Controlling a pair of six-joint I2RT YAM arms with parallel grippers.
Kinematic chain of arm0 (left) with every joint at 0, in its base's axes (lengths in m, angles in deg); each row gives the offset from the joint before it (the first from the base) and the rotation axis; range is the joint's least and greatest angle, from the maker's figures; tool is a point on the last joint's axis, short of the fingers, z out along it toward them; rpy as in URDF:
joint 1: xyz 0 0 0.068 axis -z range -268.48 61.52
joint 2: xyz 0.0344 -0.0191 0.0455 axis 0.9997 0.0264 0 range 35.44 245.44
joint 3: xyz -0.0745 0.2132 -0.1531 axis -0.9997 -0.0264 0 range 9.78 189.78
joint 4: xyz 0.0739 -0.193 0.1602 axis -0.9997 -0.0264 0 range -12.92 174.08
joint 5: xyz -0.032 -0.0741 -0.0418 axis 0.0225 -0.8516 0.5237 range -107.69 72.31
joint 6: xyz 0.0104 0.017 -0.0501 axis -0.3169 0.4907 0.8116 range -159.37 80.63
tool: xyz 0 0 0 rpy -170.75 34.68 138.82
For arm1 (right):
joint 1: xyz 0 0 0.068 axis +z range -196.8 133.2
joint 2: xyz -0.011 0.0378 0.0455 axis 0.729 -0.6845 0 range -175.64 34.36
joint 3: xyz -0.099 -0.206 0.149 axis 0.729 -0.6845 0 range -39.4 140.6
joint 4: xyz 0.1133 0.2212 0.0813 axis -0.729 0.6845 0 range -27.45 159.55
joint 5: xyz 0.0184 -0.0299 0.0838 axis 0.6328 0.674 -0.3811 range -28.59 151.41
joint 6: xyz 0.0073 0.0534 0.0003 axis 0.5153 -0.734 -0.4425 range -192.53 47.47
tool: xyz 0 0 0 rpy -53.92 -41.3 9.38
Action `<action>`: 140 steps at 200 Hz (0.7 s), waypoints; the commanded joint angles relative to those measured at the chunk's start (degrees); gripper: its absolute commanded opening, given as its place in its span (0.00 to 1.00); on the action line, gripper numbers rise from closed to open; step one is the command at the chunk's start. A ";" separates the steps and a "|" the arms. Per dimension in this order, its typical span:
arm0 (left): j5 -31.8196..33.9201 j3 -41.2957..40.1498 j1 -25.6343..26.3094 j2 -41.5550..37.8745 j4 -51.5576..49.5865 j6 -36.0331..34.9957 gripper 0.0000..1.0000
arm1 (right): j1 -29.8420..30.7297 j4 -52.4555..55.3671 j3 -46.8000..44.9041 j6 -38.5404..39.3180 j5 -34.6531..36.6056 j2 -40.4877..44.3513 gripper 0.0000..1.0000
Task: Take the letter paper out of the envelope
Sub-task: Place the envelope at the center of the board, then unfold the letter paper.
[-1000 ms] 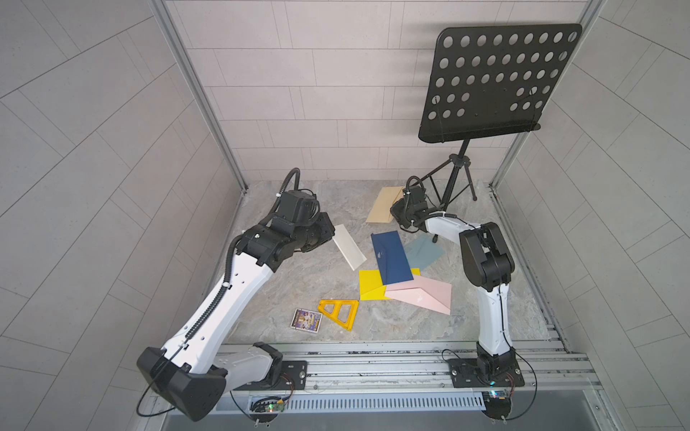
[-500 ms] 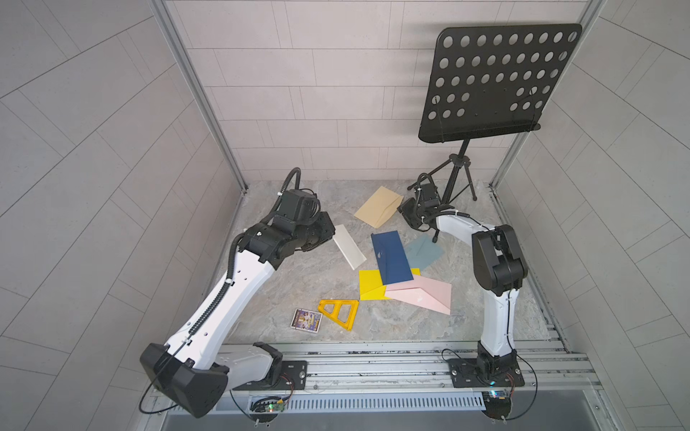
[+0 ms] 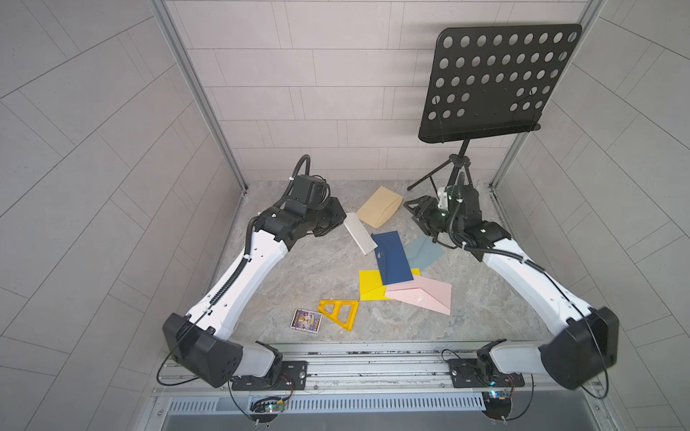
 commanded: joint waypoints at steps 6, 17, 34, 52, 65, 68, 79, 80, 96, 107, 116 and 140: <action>-5.35 3.84 -0.40 2.71 7.54 5.95 0.00 | -0.31 1.80 -5.51 -5.96 -3.35 7.58 0.70; -7.11 4.57 -0.35 3.99 9.84 8.41 0.00 | -0.25 -1.18 -7.65 -8.87 -5.33 9.40 0.71; -9.53 5.96 -0.31 5.82 12.14 11.19 0.00 | -0.20 -5.30 -9.85 -12.72 -8.06 9.93 0.71; -12.27 7.33 -0.24 7.57 13.42 12.92 0.00 | -0.15 -9.36 -10.52 -14.42 -8.77 9.85 0.71; -13.06 7.19 0.02 8.39 14.49 13.75 0.00 | -0.15 -9.54 -9.41 -13.65 -8.95 9.25 0.71; -13.15 7.03 0.12 8.40 14.78 13.84 0.00 | -0.15 -9.49 -9.11 -13.58 -9.11 9.00 0.71; -13.01 5.96 0.49 8.29 16.20 14.66 0.00 | -0.20 -9.95 -8.35 -13.57 -10.56 8.05 0.71; -12.97 5.79 0.48 8.20 16.33 14.79 0.00 | -0.17 -10.00 -8.22 -13.65 -10.82 7.84 0.70; -13.16 3.77 0.74 7.95 18.92 16.42 0.00 | -0.15 -10.78 -8.08 -14.25 -12.74 6.95 0.69; -13.29 2.95 0.92 7.89 19.94 17.02 0.00 | -0.15 -11.86 -8.68 -15.13 -12.97 6.99 0.69; -13.37 2.56 1.00 7.78 20.24 17.21 0.00 | -0.15 -12.22 -9.04 -15.55 -12.54 7.20 0.69; -13.35 2.03 1.00 7.61 20.66 17.43 0.00 | -0.07 -14.25 -9.90 -17.48 -13.08 7.21 0.69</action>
